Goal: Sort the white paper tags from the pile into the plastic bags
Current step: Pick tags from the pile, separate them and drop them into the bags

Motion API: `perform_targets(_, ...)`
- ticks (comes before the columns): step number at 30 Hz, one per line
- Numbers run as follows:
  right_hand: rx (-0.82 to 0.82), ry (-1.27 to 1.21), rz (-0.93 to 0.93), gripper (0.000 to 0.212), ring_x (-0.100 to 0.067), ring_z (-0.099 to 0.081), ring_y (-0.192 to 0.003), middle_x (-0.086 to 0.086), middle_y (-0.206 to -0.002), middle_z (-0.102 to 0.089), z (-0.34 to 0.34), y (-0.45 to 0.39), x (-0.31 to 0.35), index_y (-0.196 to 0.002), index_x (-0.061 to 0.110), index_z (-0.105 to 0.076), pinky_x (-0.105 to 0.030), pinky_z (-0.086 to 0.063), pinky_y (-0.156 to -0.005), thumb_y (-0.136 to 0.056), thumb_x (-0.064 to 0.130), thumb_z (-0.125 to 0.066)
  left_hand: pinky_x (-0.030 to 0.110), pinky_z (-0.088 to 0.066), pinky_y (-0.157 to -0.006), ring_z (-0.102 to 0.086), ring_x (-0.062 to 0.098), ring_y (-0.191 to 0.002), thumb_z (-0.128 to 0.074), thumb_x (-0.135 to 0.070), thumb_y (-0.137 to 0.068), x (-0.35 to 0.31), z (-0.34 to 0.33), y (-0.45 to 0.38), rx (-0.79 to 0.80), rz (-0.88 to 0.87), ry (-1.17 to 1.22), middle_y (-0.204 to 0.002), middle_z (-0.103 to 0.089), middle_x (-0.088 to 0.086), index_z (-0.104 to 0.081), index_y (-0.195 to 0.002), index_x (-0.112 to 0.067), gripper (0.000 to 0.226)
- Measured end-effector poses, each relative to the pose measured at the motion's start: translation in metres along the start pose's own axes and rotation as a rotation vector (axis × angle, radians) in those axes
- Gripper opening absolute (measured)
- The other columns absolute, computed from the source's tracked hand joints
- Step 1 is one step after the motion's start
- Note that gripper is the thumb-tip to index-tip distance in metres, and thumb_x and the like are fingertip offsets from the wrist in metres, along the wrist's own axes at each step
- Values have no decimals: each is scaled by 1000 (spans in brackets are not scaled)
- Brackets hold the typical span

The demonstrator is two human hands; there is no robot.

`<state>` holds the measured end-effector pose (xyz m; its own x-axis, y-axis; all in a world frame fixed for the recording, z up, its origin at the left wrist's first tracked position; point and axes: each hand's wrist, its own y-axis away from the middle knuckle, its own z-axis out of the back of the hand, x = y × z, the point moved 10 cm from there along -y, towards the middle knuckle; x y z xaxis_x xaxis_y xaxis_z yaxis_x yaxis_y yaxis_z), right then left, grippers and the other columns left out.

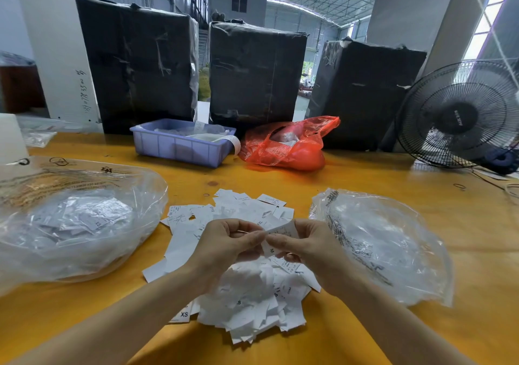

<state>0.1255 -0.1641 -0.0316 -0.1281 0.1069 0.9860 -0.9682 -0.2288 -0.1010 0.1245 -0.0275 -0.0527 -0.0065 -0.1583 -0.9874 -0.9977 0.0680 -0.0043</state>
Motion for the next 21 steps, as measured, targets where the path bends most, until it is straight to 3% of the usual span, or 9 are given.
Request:
perform_targets(3,23,22,26,7,-12,-56,-53,-3,-63,-66,-2,2,3,-78,7,-70,-21,-46,-52,-74,8,-76,21,-54,-56,-71,19,-66,-71,-5,-74,0,-3,2,22,2,1,-77,-73,17,-69,-83,-1,10)
perform_targets(6,11,174,89,11,-9,-54,-54,0,-76,-65,-4,2,10,-88,1,-69,-22,-48,-55,-88,10,-63,24,-56,-59,-71,21,-69,-70,-5,-76,0,-5,2,23,-2,11,-79,-72,19,-69,-84,0,10)
perform_targets(10,256,428,56,34,-3,-52,-65,-13,-95,-59,-35,10,7,-109,-6,-58,-28,-50,-62,-99,25,-46,43,-53,-79,-68,33,-81,-69,-8,-78,3,-2,1,-10,5,33,-88,-70,25,-71,-85,1,12)
perform_targets(12,299,440,70,30,-5,-54,-70,-11,-100,-58,-43,15,7,-121,6,-56,-29,-51,-64,-97,23,-51,46,-51,-81,-66,34,-79,-70,-11,-76,4,-3,2,-5,13,45,-88,-70,26,-71,-85,1,15)
perform_targets(15,100,288,76,48,-17,-61,-71,-6,-97,-55,-27,9,9,-133,15,-45,-34,-54,-68,-89,12,-63,39,-53,-73,-65,31,-75,-70,-15,-75,4,-3,2,-13,26,74,-83,-70,21,-71,-83,-2,16)
perform_targets(18,-75,192,181,36,-25,-66,-66,-7,-90,-61,-9,9,20,-115,17,-57,-37,-56,-66,-83,8,-70,31,-50,-65,-60,23,-70,-70,-11,-77,5,2,0,-56,61,156,-75,-66,13,-71,-79,-7,5)
perform_targets(21,-107,262,271,23,-20,-66,-69,-3,-94,-67,-11,11,27,-97,26,-66,-40,-58,-69,-81,10,-72,29,-51,-63,-60,22,-70,-71,-11,-69,6,4,1,-80,79,255,-75,-66,14,-72,-72,-8,5)
